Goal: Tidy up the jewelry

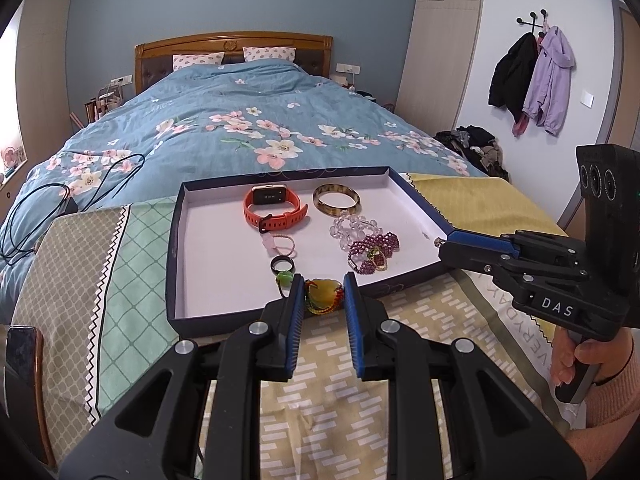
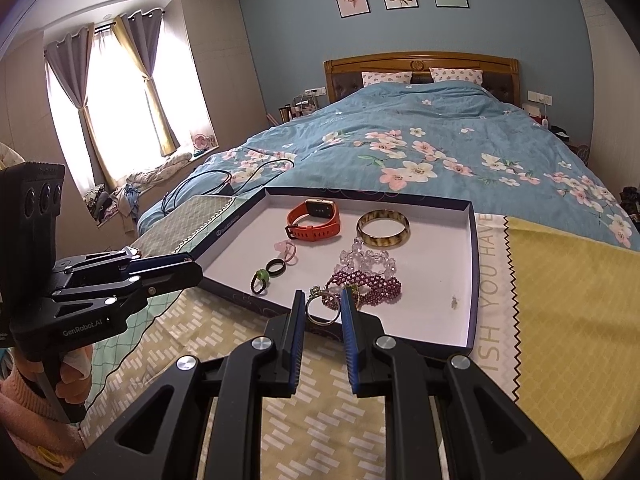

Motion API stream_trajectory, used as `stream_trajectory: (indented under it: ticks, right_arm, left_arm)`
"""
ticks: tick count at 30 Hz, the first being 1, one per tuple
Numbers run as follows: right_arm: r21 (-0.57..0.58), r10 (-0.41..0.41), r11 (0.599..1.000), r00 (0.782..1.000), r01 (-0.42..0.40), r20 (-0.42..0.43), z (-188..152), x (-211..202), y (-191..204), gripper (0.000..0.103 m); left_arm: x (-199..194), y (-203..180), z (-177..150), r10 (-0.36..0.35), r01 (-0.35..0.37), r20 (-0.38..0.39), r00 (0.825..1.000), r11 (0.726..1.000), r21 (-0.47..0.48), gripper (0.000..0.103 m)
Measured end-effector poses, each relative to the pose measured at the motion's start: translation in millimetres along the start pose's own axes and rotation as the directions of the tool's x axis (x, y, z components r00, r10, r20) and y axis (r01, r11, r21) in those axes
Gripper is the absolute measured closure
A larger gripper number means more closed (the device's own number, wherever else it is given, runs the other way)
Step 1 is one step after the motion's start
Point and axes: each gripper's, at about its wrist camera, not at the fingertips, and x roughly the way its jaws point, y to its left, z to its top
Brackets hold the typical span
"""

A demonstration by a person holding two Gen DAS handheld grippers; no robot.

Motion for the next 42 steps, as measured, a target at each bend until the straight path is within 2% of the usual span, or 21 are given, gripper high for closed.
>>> stream_trajectory:
  ticks: [17, 42]
  right_arm:
    - [-0.010, -0.010, 1.000, 1.000, 0.010, 0.016, 11, 5, -3, 0.087]
    - [-0.017, -0.019, 1.000, 1.000, 0.020, 0.016, 22, 17, -8, 0.087]
  left_arm:
    - [5, 4, 15, 0.012, -0.012, 0.034, 0.999, 1.000, -0.001, 0.083]
    - [14, 11, 26, 0.012, -0.011, 0.043, 0.999, 1.000, -0.028, 0.083]
